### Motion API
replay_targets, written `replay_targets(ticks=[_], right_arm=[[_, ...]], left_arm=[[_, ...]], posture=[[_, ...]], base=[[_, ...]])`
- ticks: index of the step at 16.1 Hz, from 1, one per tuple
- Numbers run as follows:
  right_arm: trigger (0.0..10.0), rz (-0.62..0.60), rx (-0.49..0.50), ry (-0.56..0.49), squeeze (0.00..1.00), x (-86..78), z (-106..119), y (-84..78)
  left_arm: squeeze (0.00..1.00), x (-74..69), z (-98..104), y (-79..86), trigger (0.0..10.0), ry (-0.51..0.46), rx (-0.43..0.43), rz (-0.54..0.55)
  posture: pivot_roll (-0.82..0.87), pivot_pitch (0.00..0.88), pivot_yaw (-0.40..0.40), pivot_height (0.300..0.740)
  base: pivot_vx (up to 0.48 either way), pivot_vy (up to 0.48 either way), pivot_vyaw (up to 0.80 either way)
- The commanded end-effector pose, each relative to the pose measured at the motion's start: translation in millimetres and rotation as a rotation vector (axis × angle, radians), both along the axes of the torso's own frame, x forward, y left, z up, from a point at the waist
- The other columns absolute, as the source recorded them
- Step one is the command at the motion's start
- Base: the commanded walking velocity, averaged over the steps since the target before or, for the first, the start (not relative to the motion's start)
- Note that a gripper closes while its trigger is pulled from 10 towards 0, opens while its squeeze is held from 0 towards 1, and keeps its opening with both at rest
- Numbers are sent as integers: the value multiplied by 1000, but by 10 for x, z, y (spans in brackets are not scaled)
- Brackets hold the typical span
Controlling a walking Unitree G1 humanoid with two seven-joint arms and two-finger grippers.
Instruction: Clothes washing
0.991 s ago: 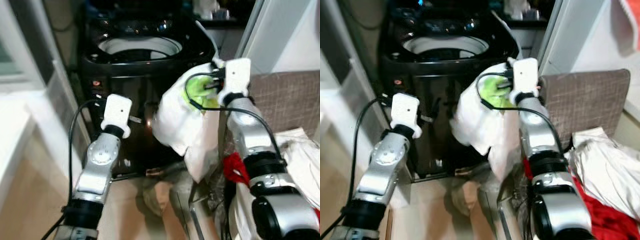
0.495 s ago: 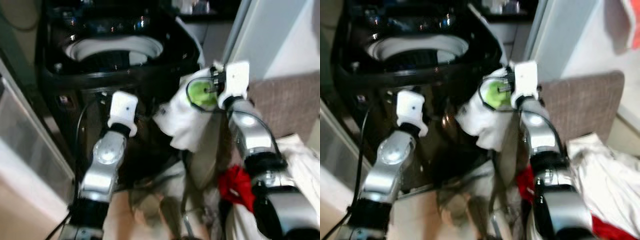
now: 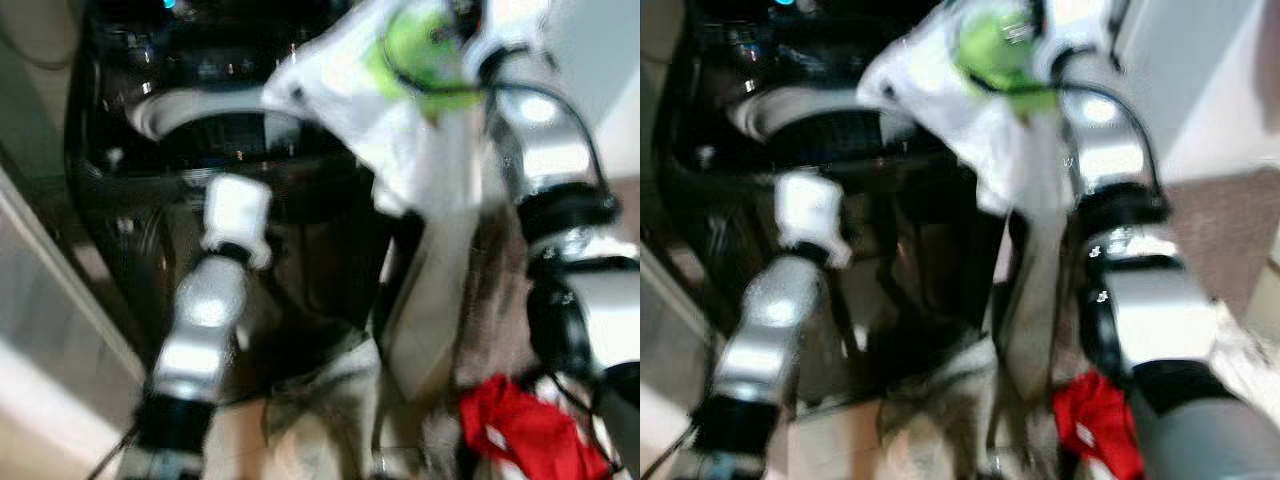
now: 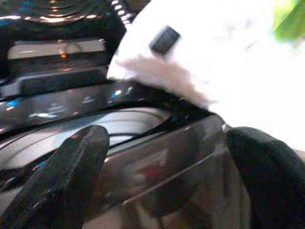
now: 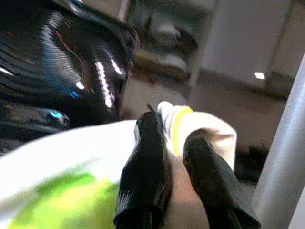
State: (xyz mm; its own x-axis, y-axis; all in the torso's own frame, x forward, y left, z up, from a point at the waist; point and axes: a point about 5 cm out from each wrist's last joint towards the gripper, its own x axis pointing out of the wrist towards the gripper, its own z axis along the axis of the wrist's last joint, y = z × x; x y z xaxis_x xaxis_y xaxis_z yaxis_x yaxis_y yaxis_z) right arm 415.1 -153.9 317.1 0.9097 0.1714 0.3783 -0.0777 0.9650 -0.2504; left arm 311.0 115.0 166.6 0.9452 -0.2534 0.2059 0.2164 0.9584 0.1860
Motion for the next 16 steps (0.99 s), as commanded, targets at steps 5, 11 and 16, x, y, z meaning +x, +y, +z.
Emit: replay_targets(ticks=[5, 11, 16], right_arm=[[10000, 45, -60, -112, 0, 2, 540, 256], [10000, -91, -261, -155, 0, -17, 898, 508], [10000, 30, -487, 87, 0, 71, -11, 952]], left_arm=[[0, -16, 102, 108, 10000, -38, 3, 43], [0, -178, 258, 92, 10000, -127, 106, 69], [0, -282, 245, 155, 10000, -113, 131, 137]], posture=[[26, 0, -80, 732], [129, 0, -125, 732], [188, 11, -158, 732]], base=[[436, 52, 0], [262, 184, 0], [0, 0, 0]])
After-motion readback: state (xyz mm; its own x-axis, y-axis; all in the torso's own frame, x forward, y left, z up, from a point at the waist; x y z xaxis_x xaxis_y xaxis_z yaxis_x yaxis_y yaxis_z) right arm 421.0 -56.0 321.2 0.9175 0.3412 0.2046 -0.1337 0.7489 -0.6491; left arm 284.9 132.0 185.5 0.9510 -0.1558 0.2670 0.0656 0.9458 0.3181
